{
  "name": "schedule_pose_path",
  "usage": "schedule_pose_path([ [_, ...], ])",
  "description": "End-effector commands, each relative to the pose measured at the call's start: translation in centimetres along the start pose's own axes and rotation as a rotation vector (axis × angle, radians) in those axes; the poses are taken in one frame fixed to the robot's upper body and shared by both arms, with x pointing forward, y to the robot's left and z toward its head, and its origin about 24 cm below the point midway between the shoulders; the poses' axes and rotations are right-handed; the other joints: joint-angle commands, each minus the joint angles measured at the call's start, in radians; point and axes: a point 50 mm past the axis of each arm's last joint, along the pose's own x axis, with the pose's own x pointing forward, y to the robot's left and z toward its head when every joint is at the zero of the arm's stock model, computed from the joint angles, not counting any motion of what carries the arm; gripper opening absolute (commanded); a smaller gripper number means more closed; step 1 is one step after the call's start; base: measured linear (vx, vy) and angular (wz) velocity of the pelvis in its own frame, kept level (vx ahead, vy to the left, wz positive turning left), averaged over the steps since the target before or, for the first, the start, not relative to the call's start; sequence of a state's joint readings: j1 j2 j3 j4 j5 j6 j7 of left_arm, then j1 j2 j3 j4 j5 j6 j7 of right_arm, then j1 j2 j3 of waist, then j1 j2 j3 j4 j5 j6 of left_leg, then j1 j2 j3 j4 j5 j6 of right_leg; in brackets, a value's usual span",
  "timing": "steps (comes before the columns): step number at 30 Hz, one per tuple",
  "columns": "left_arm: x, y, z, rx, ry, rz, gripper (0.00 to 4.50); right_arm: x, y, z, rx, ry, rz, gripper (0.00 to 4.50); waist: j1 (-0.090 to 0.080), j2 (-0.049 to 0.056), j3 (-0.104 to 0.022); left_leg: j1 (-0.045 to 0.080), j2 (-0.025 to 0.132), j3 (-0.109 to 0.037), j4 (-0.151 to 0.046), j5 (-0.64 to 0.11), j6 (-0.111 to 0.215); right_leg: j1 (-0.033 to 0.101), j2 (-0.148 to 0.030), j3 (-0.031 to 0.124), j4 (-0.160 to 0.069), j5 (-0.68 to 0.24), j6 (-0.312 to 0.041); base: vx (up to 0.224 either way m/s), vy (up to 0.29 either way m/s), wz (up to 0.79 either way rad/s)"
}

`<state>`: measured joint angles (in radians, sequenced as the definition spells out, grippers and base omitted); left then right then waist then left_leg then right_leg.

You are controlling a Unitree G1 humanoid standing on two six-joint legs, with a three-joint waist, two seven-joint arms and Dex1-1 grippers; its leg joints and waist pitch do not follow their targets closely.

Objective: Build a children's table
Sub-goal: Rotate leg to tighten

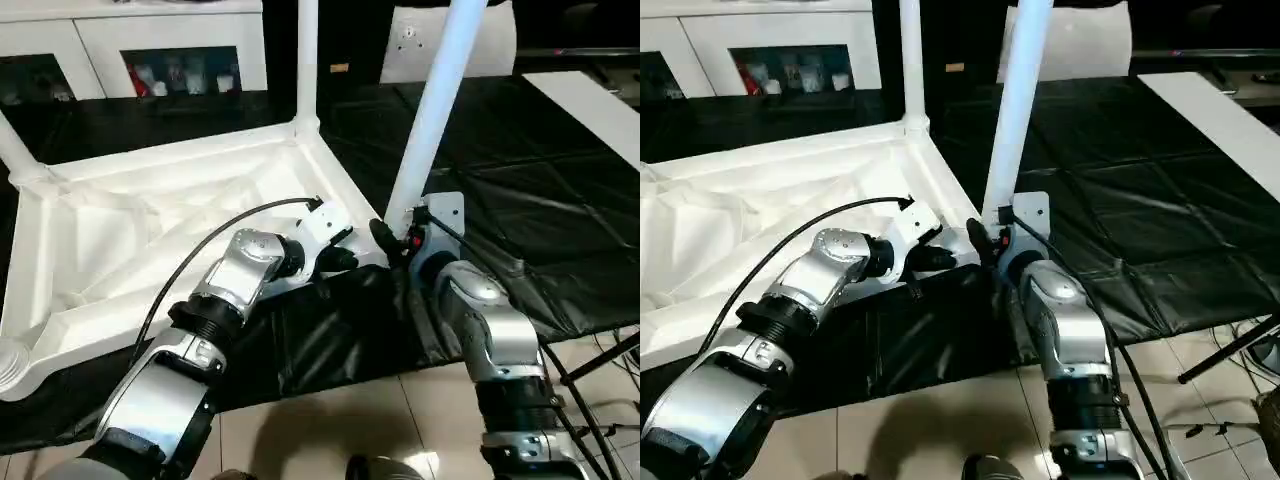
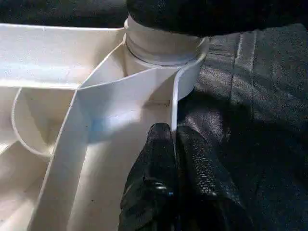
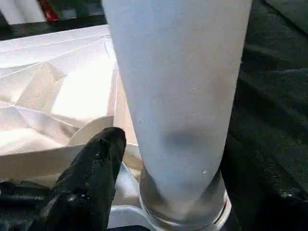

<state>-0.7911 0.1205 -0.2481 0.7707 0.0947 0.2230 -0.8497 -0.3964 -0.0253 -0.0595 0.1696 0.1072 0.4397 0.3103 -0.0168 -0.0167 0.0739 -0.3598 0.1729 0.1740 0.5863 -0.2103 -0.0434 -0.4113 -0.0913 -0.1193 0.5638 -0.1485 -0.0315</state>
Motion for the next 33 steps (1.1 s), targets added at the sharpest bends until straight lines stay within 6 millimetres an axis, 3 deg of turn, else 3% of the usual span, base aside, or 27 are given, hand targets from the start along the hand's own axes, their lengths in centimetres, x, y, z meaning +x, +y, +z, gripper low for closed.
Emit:
schedule_pose_path([
  [1, -0.1, 0.0, 1.3, 0.046, -0.072, -0.003, 0.00, 0.1, 3.2, -0.3, -0.029, 0.000, 0.233, 3.66, 0.009, 0.008, -0.081, -0.001, 0.058, -0.019, -0.052, 0.042, 0.172, 0.074, -0.076, 0.066, -0.025, 0.006, -0.285, 0.000, 0.000, 0.00],
  [4, -1.6, 0.4, 0.5, 0.151, -0.070, -0.095, 0.00, -1.4, 0.9, 0.2, -0.091, -0.035, 0.291, 3.88, 0.014, 0.007, -0.081, -0.004, 0.054, -0.017, -0.047, 0.003, 0.186, 0.076, -0.075, 0.066, -0.030, -0.032, -0.280, 0.000, 0.000, 0.00],
  [5, -1.6, 0.4, 0.5, 0.154, -0.070, -0.097, 0.00, -1.4, 0.8, 0.2, -0.092, -0.035, 0.292, 3.95, 0.016, 0.001, -0.077, -0.008, 0.054, -0.015, -0.048, -0.033, 0.181, 0.078, -0.077, 0.067, -0.035, -0.077, -0.269, 0.000, 0.000, 0.00],
  [7, -2.2, 0.2, 0.1, 0.218, -0.072, -0.167, 0.00, -2.1, -0.4, 0.3, -0.154, -0.020, 0.323, 4.13, 0.016, -0.001, -0.073, -0.012, 0.053, -0.015, -0.051, -0.085, 0.151, 0.078, -0.075, 0.064, -0.047, -0.193, -0.236, -0.054, -0.021, -0.03],
  [9, -2.5, 0.1, -0.1, 0.248, -0.061, -0.218, 0.00, -2.6, -1.0, 0.3, -0.199, -0.010, 0.361, 4.32, 0.022, 0.001, -0.072, -0.003, 0.056, -0.014, -0.053, -0.114, 0.117, 0.070, -0.074, 0.064, -0.056, -0.265, -0.214, 0.000, 0.000, 0.00],
  [10, -2.6, 0.1, -0.2, 0.259, -0.054, -0.234, 0.00, -2.8, -1.2, 0.3, -0.209, -0.006, 0.376, 4.40, 0.030, 0.002, -0.072, 0.002, 0.060, -0.013, -0.055, -0.115, 0.099, 0.066, -0.072, 0.067, -0.054, -0.266, -0.209, 0.000, 0.000, 0.00],
  [12, -3.1, -0.1, -0.6, 0.283, -0.045, -0.306, 0.00, -3.6, -1.7, 0.4, -0.235, 0.006, 0.450, 4.40, 0.034, 0.003, -0.072, 0.002, 0.061, -0.014, -0.056, -0.118, 0.096, 0.066, -0.072, 0.066, -0.052, -0.254, -0.213, 0.000, 0.000, 0.00],
  [16, -4.1, -0.7, -1.2, 0.321, -0.030, -0.483, 0.00, -5.2, -2.3, 0.5, -0.282, 0.042, 0.644, 4.40, 0.053, 0.003, -0.077, 0.005, 0.066, -0.013, -0.054, -0.076, 0.117, 0.066, -0.073, 0.070, -0.033, -0.126, -0.253, 0.000, 0.000, 0.00],
  [19, -4.4, -0.8, -1.4, 0.339, -0.017, -0.524, 0.00, -5.5, -2.6, 0.4, -0.306, 0.068, 0.688, 4.40, 0.065, 0.002, -0.078, 0.005, 0.068, -0.012, -0.052, -0.067, 0.127, 0.067, -0.075, 0.070, -0.028, -0.105, -0.264, 0.000, 0.000, 0.00],
  [21, -4.6, -0.9, -1.5, 0.355, -0.002, -0.567, 0.00, -5.8, -2.7, 0.3, -0.317, 0.084, 0.738, 4.40, 0.073, 0.001, -0.077, 0.005, 0.068, -0.010, -0.051, -0.068, 0.124, 0.067, -0.076, 0.069, -0.028, -0.118, -0.261, 0.000, 0.000, 0.00],
  [33, -5.1, -1.9, -1.7, 0.426, 0.036, -0.751, 0.00, -6.7, -1.8, 0.2, -0.305, 0.153, 0.997, 3.22, 0.102, -0.005, -0.075, 0.004, 0.071, -0.011, -0.053, -0.083, 0.098, 0.063, -0.077, 0.067, -0.032, -0.196, -0.227, 0.000, 0.000, 0.00],
])
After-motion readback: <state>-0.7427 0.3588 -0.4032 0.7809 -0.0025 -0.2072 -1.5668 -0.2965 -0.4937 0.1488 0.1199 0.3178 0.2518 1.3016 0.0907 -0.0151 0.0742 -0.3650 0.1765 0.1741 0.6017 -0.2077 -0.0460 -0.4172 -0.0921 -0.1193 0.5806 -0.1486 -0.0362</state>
